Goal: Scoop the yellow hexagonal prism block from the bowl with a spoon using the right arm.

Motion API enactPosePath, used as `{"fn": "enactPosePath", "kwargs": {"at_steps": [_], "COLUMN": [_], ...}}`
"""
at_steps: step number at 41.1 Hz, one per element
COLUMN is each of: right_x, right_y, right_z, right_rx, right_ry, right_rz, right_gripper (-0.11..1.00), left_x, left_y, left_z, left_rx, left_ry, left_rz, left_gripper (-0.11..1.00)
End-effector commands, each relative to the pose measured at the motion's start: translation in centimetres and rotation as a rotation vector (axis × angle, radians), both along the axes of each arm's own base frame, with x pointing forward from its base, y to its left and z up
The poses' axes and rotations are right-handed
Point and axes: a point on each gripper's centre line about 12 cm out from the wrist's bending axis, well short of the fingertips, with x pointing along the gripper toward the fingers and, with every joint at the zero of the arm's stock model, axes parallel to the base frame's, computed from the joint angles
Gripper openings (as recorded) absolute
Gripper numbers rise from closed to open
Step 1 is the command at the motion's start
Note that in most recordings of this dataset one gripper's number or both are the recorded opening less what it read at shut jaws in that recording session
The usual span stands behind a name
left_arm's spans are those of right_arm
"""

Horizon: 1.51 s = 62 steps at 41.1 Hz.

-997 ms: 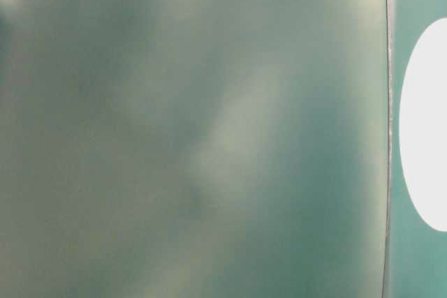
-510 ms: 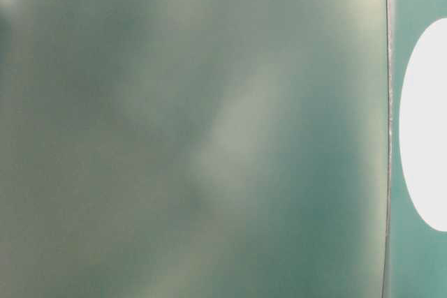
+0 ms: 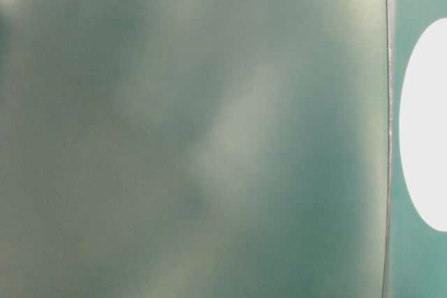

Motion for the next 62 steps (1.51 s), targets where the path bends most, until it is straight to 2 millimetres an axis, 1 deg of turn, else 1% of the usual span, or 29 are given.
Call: {"fn": "enactPosePath", "kwargs": {"at_steps": [1, 16, 33, 62], "right_x": [0.09, 0.09, -0.05, -0.14], "right_y": [0.11, 0.14, 0.11, 0.11], "right_z": [0.27, 0.22, 0.18, 0.15], "right_rx": [0.004, -0.004, -0.021, -0.044], "right_ry": [-0.017, -0.022, -0.018, -0.016], "right_rz": [0.003, 0.007, 0.017, 0.029], "right_gripper": [0.53, 0.52, 0.43, 0.43], "left_x": [0.22, 0.22, 0.22, 0.22], "left_y": [0.01, 0.01, 0.01, 0.01], "left_z": [0.53, 0.53, 0.53, 0.55], "left_rx": [0.004, 0.004, 0.005, 0.004], "left_ry": [-0.012, -0.012, -0.012, -0.014], "left_rz": [-0.001, -0.001, -0.001, -0.001], "left_gripper": [0.05, 0.05, 0.05, 0.05]}}
